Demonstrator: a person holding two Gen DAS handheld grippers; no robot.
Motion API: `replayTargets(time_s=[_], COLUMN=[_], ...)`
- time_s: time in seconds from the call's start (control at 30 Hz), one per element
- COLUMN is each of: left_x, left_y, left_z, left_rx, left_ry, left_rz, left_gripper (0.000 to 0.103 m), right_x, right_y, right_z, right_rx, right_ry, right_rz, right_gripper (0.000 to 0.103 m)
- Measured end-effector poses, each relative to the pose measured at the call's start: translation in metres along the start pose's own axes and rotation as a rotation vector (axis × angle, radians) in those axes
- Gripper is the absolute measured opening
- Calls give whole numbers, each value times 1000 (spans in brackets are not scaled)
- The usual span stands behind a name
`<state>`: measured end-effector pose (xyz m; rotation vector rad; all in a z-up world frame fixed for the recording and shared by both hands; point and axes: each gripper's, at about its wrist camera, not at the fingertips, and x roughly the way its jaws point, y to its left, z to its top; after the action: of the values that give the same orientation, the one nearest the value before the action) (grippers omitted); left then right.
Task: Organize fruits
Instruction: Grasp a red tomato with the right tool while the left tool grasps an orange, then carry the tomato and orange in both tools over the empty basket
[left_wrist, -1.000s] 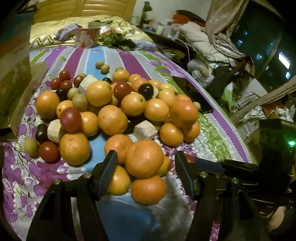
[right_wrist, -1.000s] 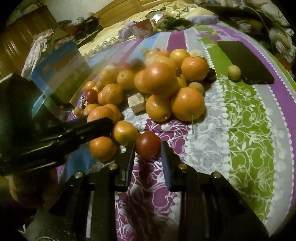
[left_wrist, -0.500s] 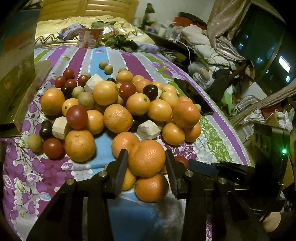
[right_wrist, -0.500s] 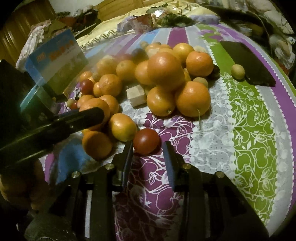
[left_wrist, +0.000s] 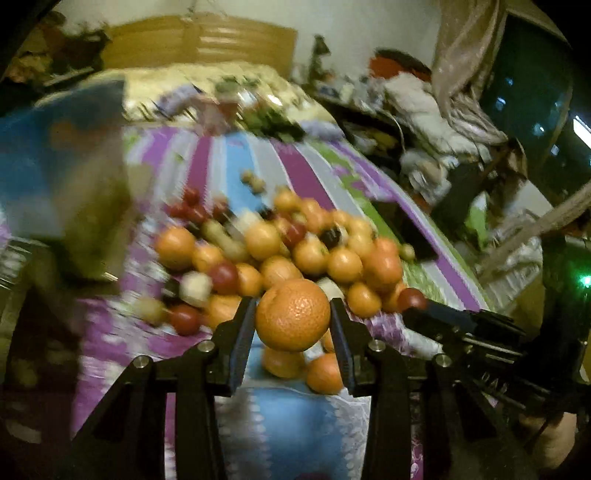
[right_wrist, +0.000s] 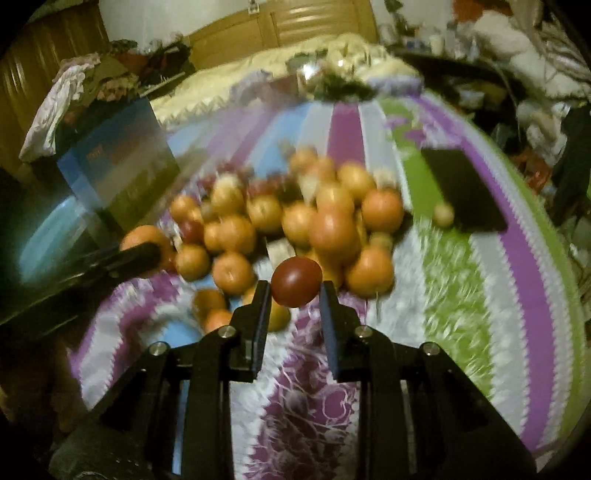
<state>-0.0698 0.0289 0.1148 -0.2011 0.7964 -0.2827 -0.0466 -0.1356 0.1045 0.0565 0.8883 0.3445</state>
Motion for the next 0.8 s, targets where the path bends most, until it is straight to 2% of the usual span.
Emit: replayTargets(time_s=[0.17,0.37,0.8], left_x=[-62,-126,-244], left_y=[28,83,228], left_z=[28,49,38], left_rx=[-55,-151,-409], left_ry=[-103,-177,-275], left_rz=[120,257,509], left_gripper=[41,41,41], right_x=[-25,-38,-26], right_y=[31,85,236], right_z=[33,66,101], right_rx=[-39,-117,-316], right_ry=[-69,-123,-113], right_rz=[-5,56,264], right_gripper=[27,27,27])
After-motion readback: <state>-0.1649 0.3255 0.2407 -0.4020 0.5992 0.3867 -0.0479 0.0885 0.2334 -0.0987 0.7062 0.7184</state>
